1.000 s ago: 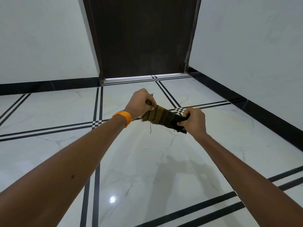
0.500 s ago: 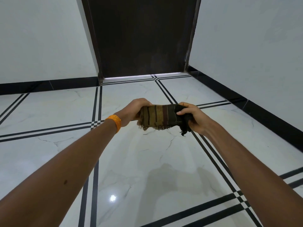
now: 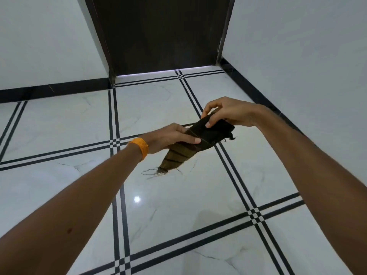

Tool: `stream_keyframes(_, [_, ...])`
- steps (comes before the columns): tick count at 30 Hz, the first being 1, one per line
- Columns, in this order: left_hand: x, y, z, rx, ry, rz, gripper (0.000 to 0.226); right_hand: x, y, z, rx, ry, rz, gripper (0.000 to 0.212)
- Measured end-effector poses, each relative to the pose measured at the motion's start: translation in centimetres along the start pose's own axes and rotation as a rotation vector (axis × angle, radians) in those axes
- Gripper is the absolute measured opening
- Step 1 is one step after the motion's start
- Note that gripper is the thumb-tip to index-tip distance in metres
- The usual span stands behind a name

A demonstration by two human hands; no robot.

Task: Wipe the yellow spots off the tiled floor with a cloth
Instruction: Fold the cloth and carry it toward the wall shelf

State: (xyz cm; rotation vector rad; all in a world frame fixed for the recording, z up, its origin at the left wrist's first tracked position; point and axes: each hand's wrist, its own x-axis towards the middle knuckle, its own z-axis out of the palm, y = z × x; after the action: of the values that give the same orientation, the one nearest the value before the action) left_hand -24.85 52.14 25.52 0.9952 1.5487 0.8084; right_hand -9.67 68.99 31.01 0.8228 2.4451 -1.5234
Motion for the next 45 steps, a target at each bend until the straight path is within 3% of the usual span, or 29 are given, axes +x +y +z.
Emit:
stream_keyframes(3, [-3.3, 4.8, 1.4, -0.270, -0.072, -0.019, 0.032, -2.8, -3.3, -1.9, 0.139, 0.187, -0.019, 0.036])
stream_keyframes(7, [-7.2, 13.6, 2.4, -0.492, 0.000, 0.046, 0.038, -7.8, -8.4, -3.9, 0.528, 0.514, 0.067, 0.054])
stream_keyframes(9, [-9.9, 18.4, 2.1, -0.519, 0.067, 0.066, 0.039, -11.3, -11.5, -4.4, 0.687, 0.478, 0.230, 0.064])
stream_keyframes(11, [-12.9, 23.3, 1.5, -0.507, 0.115, 0.059, 0.039, -15.5, -15.2, -4.3, 0.880, 0.329, 0.355, 0.077])
stream_keyframes(13, [-15.2, 26.5, 1.7, -0.448, 0.101, 0.061, 0.040, -18.4, -18.1, -3.4, 1.082, 0.192, 0.363, 0.079])
stream_keyframes(16, [-20.4, 34.3, 0.8, -0.410, 0.012, 0.101, 0.053, -23.7, -25.4, -5.6, 1.208, 0.236, 0.289, 0.072])
stream_keyframes(21, [-27.3, 43.8, 1.2, -0.353, -0.075, 0.156, 0.064, -32.2, -33.4, -8.8, 1.133, 0.323, 0.169, 0.045])
stream_keyframes(29, [-35.9, 52.4, 5.7, -0.167, -0.190, 0.233, 0.046, -44.5, -38.7, -10.2, 1.034, 0.539, 0.087, 0.033])
stream_keyframes(34, [-39.3, 53.7, 11.3, -0.034, 0.027, 0.231, 0.027, -54.0, -37.8, -8.6, 1.074, 0.773, 0.064, 0.027])
stream_keyframes(38, [-41.3, 52.2, 18.7, 0.243, 0.180, 0.402, 0.020, -64.0, -36.4, -5.9, 1.170, 0.929, 0.087, 0.022])
stream_keyframes(45, [-47.2, 50.6, 33.7, 0.543, 0.060, 0.760, 0.040, -80.4, -34.4, 4.3, 1.299, 1.246, 0.249, 0.027])
